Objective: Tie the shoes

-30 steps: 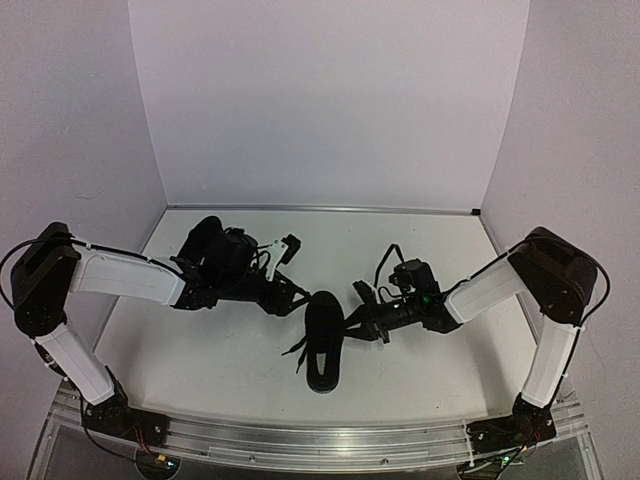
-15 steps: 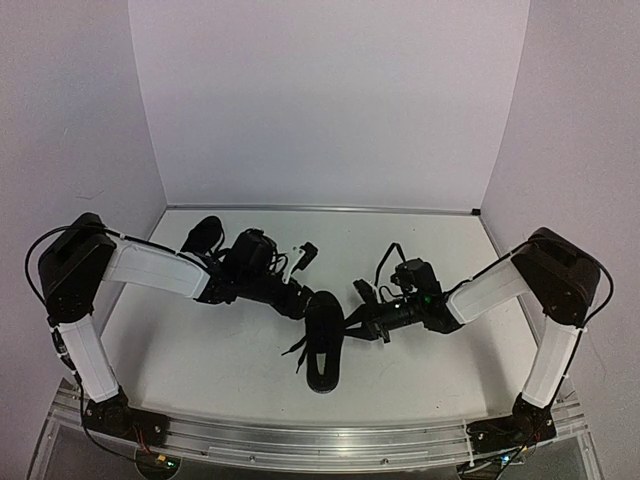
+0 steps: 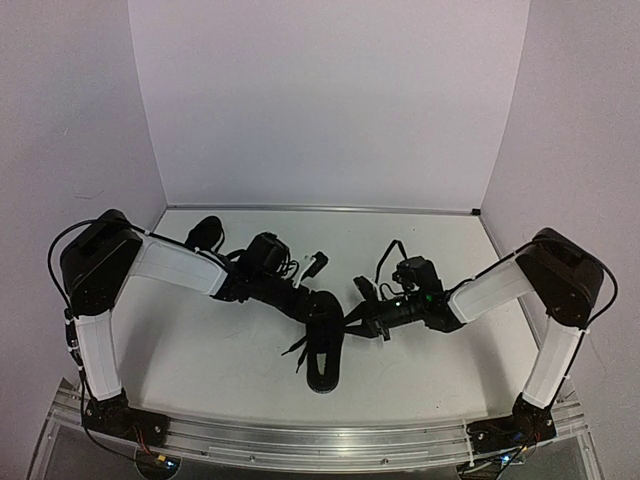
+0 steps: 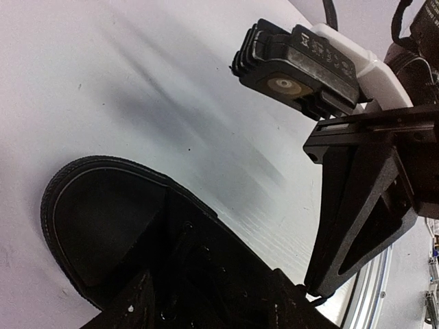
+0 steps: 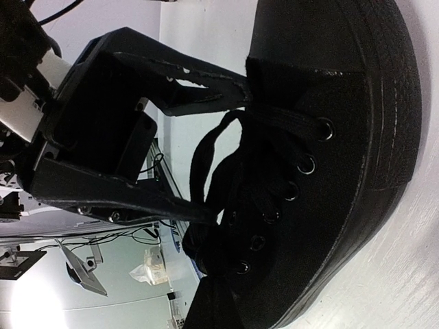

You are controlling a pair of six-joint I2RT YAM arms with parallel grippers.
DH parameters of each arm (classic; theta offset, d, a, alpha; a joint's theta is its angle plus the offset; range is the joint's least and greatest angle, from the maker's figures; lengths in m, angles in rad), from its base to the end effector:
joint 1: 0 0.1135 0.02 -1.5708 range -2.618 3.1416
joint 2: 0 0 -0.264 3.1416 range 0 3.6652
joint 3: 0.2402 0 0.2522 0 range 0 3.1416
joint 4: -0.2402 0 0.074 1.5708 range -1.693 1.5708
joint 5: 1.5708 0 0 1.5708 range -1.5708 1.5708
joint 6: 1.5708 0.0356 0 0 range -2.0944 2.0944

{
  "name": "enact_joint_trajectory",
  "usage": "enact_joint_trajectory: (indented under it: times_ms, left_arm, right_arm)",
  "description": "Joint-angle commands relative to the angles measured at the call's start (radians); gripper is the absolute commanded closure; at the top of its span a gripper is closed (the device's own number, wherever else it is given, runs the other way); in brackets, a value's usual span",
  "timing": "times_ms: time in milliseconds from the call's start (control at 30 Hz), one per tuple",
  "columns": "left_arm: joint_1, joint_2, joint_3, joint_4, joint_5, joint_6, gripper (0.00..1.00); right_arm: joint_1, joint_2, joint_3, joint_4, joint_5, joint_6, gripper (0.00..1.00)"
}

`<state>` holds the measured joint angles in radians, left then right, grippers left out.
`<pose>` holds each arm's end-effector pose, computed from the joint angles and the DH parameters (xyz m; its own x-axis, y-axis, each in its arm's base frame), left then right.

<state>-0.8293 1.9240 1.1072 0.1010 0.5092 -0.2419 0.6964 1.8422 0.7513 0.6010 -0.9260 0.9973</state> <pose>0.2587 -0.3082 0.1548 -0.6441 0.3936 -0.6560 0.7602 0.4251 -0.4913 0.2436 0.2407 0.1334 -0.9742 -0.1564 -0.1629 -0.1995 0.2583 0.9452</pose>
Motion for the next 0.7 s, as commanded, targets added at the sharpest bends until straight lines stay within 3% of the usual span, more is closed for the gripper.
enact_joint_trajectory:
  times_ms: [0, 167, 233, 667]
  left_arm:
    - [0.004, 0.002, 0.033, -0.012, 0.069, -0.010, 0.56]
    - [0.008, -0.042, -0.008, 0.022, 0.058, -0.016, 0.90]
    - [0.015, -0.063, -0.029, 0.034, 0.028, -0.023, 0.99]
    - [0.047, -0.174, -0.170, 0.142, -0.176, -0.066, 1.00]
  right_arm:
    - [0.005, -0.047, -0.001, 0.012, 0.010, -0.013, 1.00]
    - [0.005, -0.071, -0.020, -0.019, 0.023, -0.027, 1.00]
    - [0.006, -0.087, -0.028, -0.051, 0.035, -0.043, 1.00]
    - [-0.005, -0.189, -0.117, -0.241, 0.155, -0.103, 1.00]
